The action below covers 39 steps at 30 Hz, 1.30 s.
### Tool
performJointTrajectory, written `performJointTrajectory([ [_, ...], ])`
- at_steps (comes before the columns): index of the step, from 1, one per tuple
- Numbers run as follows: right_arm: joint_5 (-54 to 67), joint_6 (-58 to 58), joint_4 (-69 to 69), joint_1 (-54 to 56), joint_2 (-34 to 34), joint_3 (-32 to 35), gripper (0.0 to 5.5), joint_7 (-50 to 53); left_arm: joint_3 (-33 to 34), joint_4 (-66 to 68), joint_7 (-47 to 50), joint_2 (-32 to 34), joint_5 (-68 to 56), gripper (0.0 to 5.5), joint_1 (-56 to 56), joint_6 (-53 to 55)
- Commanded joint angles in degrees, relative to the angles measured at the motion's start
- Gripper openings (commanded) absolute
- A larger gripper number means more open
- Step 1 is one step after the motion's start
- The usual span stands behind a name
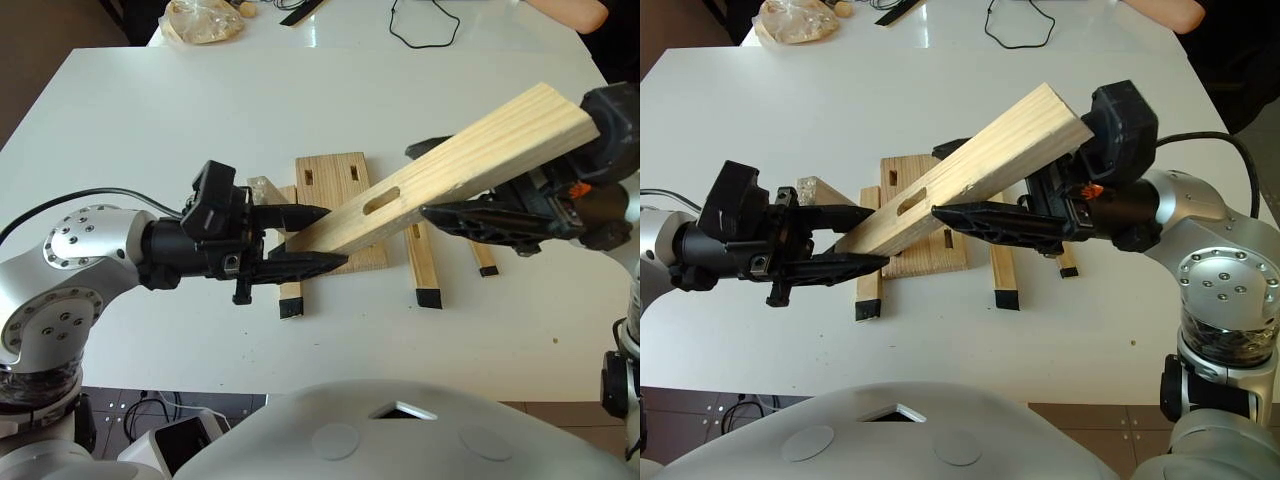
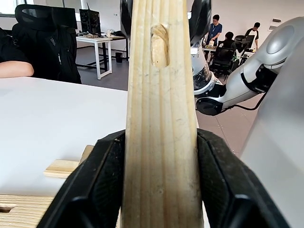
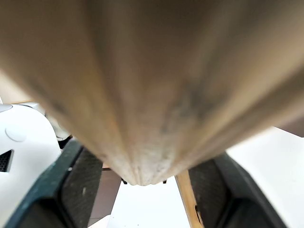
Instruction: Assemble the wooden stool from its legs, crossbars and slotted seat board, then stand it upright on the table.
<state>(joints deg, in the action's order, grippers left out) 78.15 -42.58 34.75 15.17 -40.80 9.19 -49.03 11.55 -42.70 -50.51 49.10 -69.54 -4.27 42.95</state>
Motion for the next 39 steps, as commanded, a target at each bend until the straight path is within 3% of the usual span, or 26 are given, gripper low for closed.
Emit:
performJointTrajectory([
  [1, -2.1, -0.6, 1.2, -0.5, -1.4, -1.2, 2.08, -2.8, 0.0, 0.1, 0.6, 0.4, 0.9, 2.03, -0.7, -0.5],
  [12, -4.5, -0.2, 0.8, -0.7, -3.3, -1.3, 2.05, -6.2, -0.1, 1.5, 2.7, 0.6, -0.2, 2.03, -1.8, 1.4],
  [13, -3.4, -0.2, 0.7, -0.3, -3.0, -0.8, 2.05, -5.4, -0.5, 1.9, 3.4, 0.5, 0.1, 2.39, -2.5, 1.7],
  [18, 8.7, -1.2, -0.4, 3.5, -4.2, 4.4, 2.03, -0.6, 0.5, 1.8, 3.9, 0.7, -3.1, 3.08, -2.3, 2.4],
  [22, 9.0, -2.8, -1.2, 4.1, -7.2, 6.1, 2.03, -1.6, 1.7, 0.7, 5.3, 0.7, -4.9, 3.71, -1.0, 1.8],
  [27, 2.0, -3.5, -1.8, -0.2, -11.4, 7.0, 2.03, -8.0, 2.6, -0.3, 7.3, 0.4, -4.5, 4.44, 0.5, 0.9],
  [31, -13.2, 1.8, -7.1, -5.5, -16.1, 6.1, 2.03, -17.2, 5.9, -3.3, 6.8, 0.8, -5.6, 5.04, 5.5, 0.0],
  [35, -23.5, 7.2, -14.0, -5.3, -16.5, 4.1, 2.03, -21.5, 6.6, -7.2, 4.5, 1.1, -3.2, 5.08, 10.6, -1.1],
  [39, -28.4, 10.3, -15.3, -4.9, -14.4, 1.8, 2.03, -22.2, 3.6, -8.3, -1.5, 3.8, 8.6, 5.08, 15.7, -4.2],
])
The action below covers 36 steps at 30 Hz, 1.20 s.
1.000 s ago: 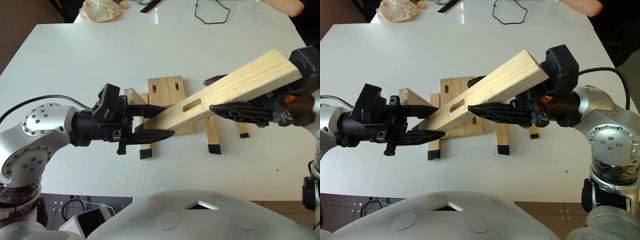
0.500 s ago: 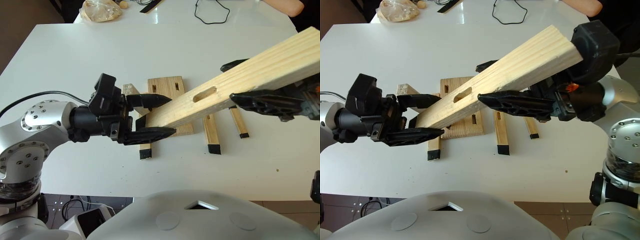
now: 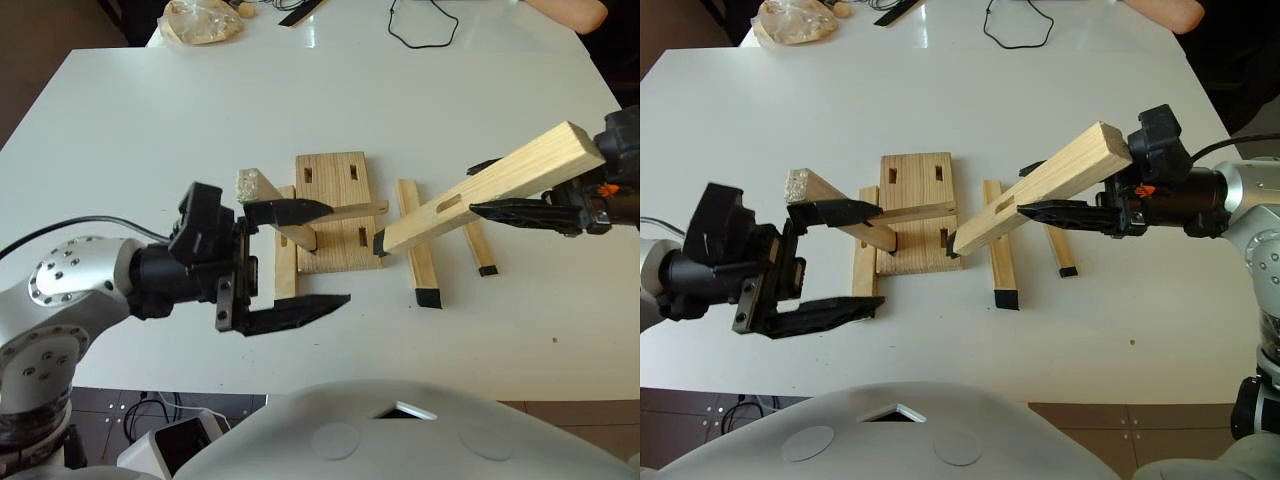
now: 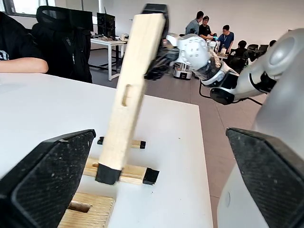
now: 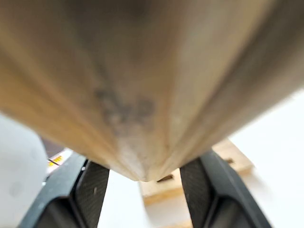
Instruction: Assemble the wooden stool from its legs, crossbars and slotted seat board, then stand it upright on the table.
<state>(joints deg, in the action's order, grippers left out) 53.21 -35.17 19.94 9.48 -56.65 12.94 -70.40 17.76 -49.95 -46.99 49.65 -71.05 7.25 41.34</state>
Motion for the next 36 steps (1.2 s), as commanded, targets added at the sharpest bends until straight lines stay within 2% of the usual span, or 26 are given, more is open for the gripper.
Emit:
performJointTrajectory([
  [1, -4.7, 3.6, -0.3, 0.5, 1.9, -2.5, 2.03, -0.7, -4.0, -0.6, -7.2, 4.3, 14.6, 5.08, 6.0, -4.4],
  [6, -12.2, 8.9, 0.7, 1.3, 5.5, -7.3, 2.03, 1.3, -9.7, 6.0, -13.8, 6.4, 31.6, 5.08, 12.2, -13.9],
  [12, -15.2, 10.6, -0.7, 4.2, 9.6, -10.4, 2.03, 3.3, -14.2, 20.8, -17.7, 6.1, 44.0, 5.08, 14.3, -23.2],
  [16, -16.7, 11.7, -1.6, 4.6, 10.5, -12.2, 2.03, 2.3, -15.2, 26.2, -18.5, 5.5, 47.4, 5.08, 13.0, -26.6],
  [22, -21.0, 15.0, -4.6, 4.1, 11.2, -15.2, 2.03, -0.1, -16.2, 27.3, -18.9, 5.0, 48.8, 5.08, 12.0, -28.0],
  [36, -24.9, 18.0, -10.1, 6.7, 7.4, -21.1, 2.03, -10.1, -17.0, 26.8, -15.3, 0.6, 48.4, 5.08, 9.9, -25.7],
])
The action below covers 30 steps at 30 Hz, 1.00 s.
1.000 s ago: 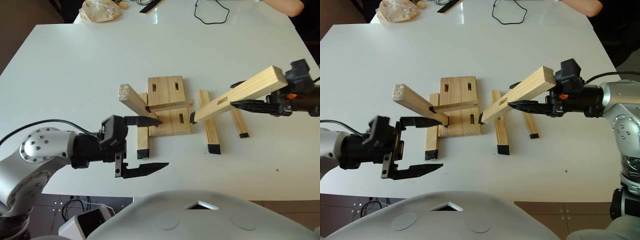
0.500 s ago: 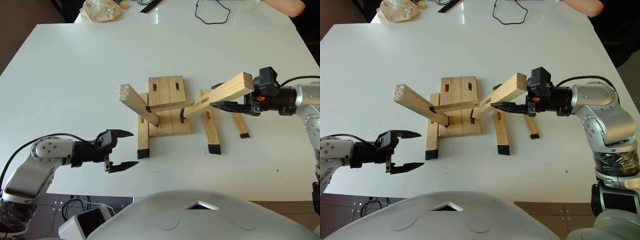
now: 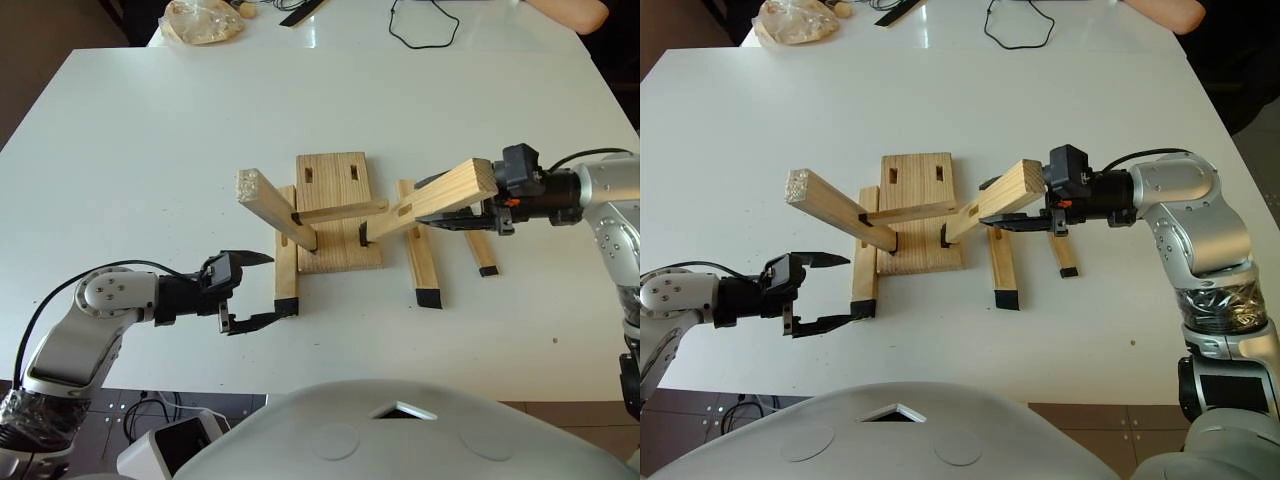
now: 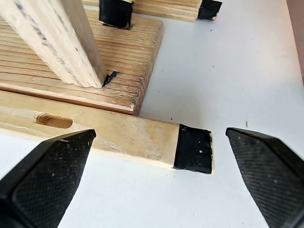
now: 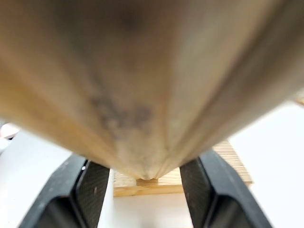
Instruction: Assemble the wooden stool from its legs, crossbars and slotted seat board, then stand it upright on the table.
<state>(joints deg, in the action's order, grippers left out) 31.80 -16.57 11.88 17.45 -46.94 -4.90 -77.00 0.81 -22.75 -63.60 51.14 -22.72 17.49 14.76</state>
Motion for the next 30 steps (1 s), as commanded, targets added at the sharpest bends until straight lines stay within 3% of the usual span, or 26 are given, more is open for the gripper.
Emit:
performJointTrajectory([
  [1, -3.5, -0.5, -2.1, -1.3, -2.5, -3.6, 2.03, -3.9, -0.1, -0.6, 1.6, -1.1, 0.0, 5.08, -0.5, 1.1],
  [11, -3.7, -1.4, -5.4, 1.7, -3.5, -6.0, 2.03, -7.1, 0.9, -2.1, 3.2, -2.0, -1.0, 5.08, -2.4, 3.1],
  [20, -8.0, -0.5, -16.4, 11.8, 0.0, -14.2, 2.03, -12.0, 0.1, -2.0, 4.0, -2.3, -1.4, 5.08, -7.1, 5.3],
  [30, -9.5, 0.0, -16.8, 14.2, 2.3, -18.6, 2.03, -13.7, -3.0, -7.0, 7.1, -4.1, -1.3, 5.08, -9.6, 7.4],
])
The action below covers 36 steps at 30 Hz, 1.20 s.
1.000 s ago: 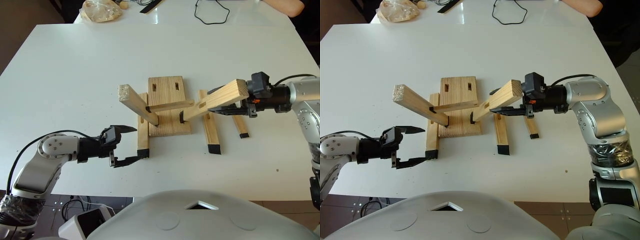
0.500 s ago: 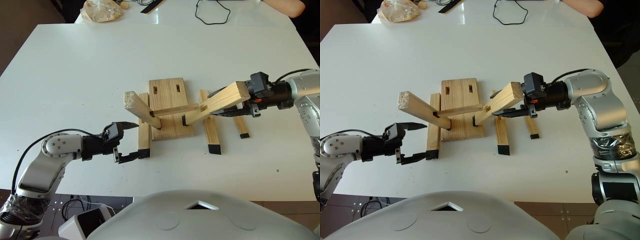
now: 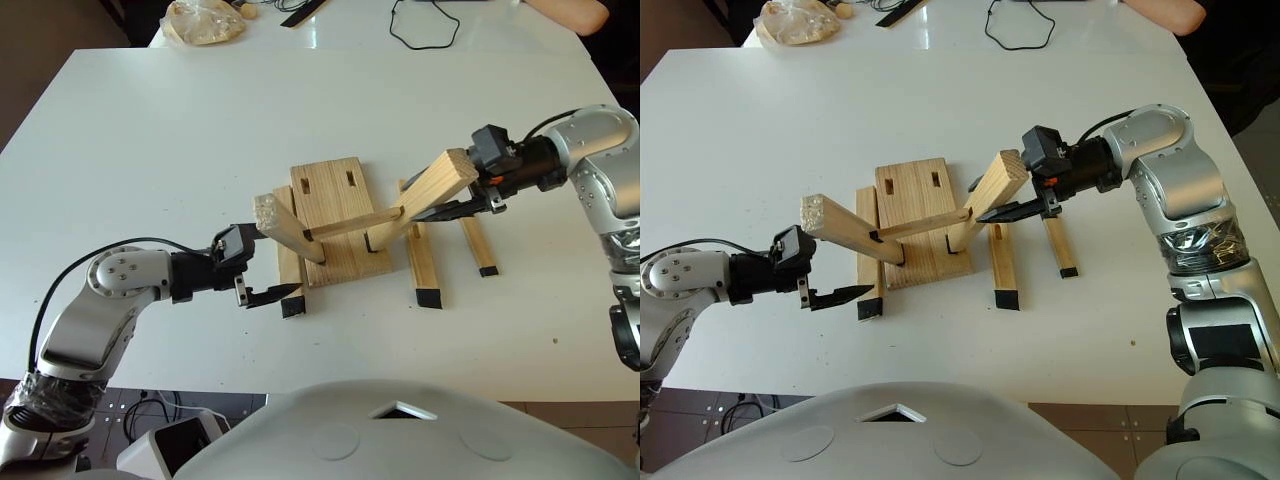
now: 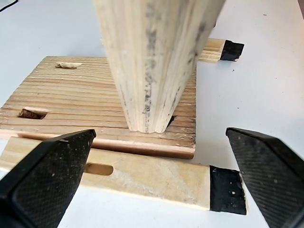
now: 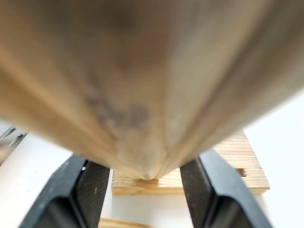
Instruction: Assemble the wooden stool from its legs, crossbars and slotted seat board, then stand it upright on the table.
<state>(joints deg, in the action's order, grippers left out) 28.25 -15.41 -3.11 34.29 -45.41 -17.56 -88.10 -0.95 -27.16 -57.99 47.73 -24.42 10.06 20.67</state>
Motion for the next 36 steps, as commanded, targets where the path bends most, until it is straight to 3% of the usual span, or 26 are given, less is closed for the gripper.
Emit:
performJointTrajectory([
  [1, -6.3, -1.1, -2.5, -2.2, 1.3, -6.5, 2.03, -2.6, -1.6, -3.2, 1.8, -0.9, 0.2, 5.08, -2.9, 2.0],
  [11, -9.8, 0.8, -2.9, -1.4, 3.5, -10.9, 2.03, -2.8, -3.7, -5.4, 3.4, -2.8, -1.4, 5.08, -8.8, 6.7],
  [19, -9.3, 2.0, -1.5, -5.9, -0.6, -9.3, 2.03, -2.8, 7.4, 9.2, -8.6, 5.7, -1.9, 5.08, -3.7, -1.2],
  [22, -9.0, 1.9, -0.4, -6.6, -1.0, -9.2, 2.03, -2.3, 8.0, 16.7, -10.0, 6.2, -1.5, 5.08, -9.8, -2.2],
  [27, -9.7, 3.0, -0.9, -6.6, -0.5, -10.0, 2.03, -1.4, 7.3, 19.7, -9.1, 0.4, -12.4, 5.08, -25.7, 9.1],
  [36, -11.1, 4.9, -2.7, -5.4, 0.3, -11.2, 2.03, -1.7, -0.8, 14.1, -8.7, -6.9, -17.2, 3.62, -36.8, 16.8],
])
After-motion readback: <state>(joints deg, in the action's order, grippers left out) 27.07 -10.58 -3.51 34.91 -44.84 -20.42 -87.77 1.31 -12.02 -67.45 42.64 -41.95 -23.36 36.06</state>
